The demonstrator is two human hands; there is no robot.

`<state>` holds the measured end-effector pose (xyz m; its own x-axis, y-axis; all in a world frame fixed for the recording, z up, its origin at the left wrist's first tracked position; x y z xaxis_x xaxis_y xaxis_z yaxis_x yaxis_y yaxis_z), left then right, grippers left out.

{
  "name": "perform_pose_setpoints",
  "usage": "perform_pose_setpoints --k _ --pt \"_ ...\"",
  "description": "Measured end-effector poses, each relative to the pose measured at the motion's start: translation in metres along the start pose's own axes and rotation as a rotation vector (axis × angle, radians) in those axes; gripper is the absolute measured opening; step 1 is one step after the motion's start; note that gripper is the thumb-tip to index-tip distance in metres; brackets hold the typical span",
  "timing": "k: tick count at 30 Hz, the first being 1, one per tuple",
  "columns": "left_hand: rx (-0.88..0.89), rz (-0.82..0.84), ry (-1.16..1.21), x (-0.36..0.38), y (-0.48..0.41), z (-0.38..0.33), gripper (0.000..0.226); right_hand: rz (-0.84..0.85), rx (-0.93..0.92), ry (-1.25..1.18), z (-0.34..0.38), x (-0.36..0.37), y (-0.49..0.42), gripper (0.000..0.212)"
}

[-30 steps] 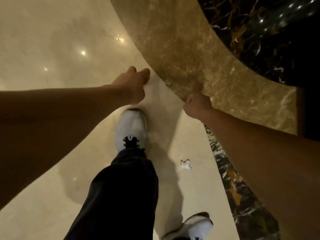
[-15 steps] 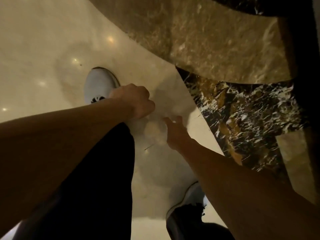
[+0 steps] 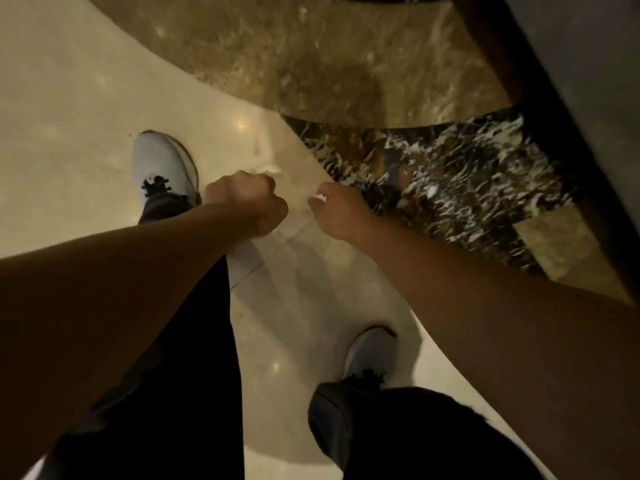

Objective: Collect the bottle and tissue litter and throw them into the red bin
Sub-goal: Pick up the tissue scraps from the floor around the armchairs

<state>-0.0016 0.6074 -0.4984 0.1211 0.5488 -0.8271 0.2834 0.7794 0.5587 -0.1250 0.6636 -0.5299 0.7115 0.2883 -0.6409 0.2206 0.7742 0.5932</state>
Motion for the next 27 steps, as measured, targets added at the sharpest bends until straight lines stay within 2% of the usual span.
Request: perform_pose_setpoints --k 1,3,6,9,11,13,20,24,27 --pt "0.002 -0.019 -0.004 -0.020 0.007 -0.011 0.048 -0.026 -0.019 -0.012 0.006 -0.028 0.008 0.033" --pt "0.016 -0.015 -0.045 -0.059 0.020 -0.032 0.043 -0.110 -0.024 -0.056 0.019 -0.087 0.029 0.049" --pt "0.042 -0.016 -0.098 -0.129 0.041 -0.062 0.033 -0.249 0.010 -0.221 0.034 -0.165 0.070 0.060" --pt "0.091 -0.091 -0.150 -0.213 0.069 -0.077 0.035 -0.321 0.038 -0.378 0.065 -0.235 0.111 0.040" --pt "0.124 -0.152 -0.171 -0.273 0.101 -0.083 0.040 -0.337 -0.002 -0.342 0.097 -0.276 0.141 0.037" --pt "0.144 -0.222 -0.219 -0.328 0.133 -0.087 0.045 -0.414 -0.058 -0.263 0.125 -0.321 0.172 0.044" --pt "0.234 -0.278 -0.289 -0.486 0.258 -0.112 0.033 -0.644 -0.177 -0.117 0.210 -0.459 0.324 0.039" --pt "0.287 -0.350 -0.262 -0.561 0.297 -0.140 0.032 -0.766 -0.113 -0.017 0.231 -0.518 0.390 0.043" --pt "0.389 -0.433 -0.278 -0.624 0.320 -0.172 0.028 -0.821 0.103 0.020 0.228 -0.564 0.418 0.052"
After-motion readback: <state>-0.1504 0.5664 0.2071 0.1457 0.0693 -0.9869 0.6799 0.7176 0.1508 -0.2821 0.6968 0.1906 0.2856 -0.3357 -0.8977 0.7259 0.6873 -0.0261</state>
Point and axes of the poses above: each hand's wrist, its own y-axis away from the middle knuckle, its own x-axis out of the palm, z = x × y, the point moved 10 cm from there along -y, towards the middle knuckle, and after that the axes turned 15 degrees about -z, right-handed, at the moved point
